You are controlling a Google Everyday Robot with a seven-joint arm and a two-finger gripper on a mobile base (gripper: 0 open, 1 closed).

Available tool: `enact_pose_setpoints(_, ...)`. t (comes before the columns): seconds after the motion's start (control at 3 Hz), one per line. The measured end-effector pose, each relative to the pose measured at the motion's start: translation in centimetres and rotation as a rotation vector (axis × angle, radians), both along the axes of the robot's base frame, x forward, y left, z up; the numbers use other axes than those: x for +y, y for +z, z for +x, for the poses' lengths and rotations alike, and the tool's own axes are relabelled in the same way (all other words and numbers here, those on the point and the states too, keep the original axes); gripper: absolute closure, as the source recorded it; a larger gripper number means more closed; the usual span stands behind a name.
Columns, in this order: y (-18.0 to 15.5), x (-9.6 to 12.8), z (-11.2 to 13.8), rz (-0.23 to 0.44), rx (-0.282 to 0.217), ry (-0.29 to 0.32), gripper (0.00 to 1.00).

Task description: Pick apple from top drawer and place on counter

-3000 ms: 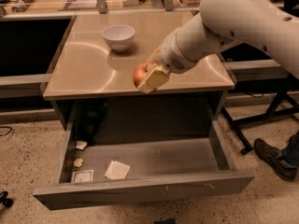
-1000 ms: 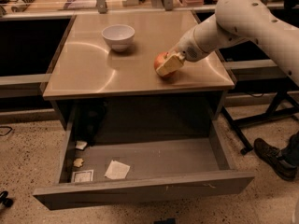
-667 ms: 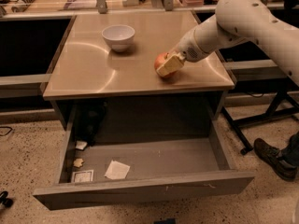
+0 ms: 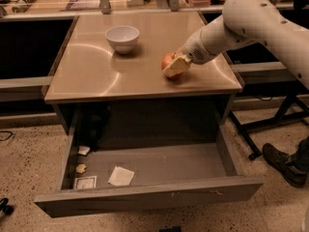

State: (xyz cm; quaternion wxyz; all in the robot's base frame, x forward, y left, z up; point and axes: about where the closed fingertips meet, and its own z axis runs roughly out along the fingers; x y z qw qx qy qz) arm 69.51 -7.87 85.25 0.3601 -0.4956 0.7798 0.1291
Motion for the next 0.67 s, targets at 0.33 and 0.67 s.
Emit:
enact_pose_setpoints(0.33,0.00,0.00,0.00,0.000,0.000,0.000,0.00)
enact_pose_setpoints(0.67,0.00,0.00,0.00,0.000,0.000,0.000,0.00)
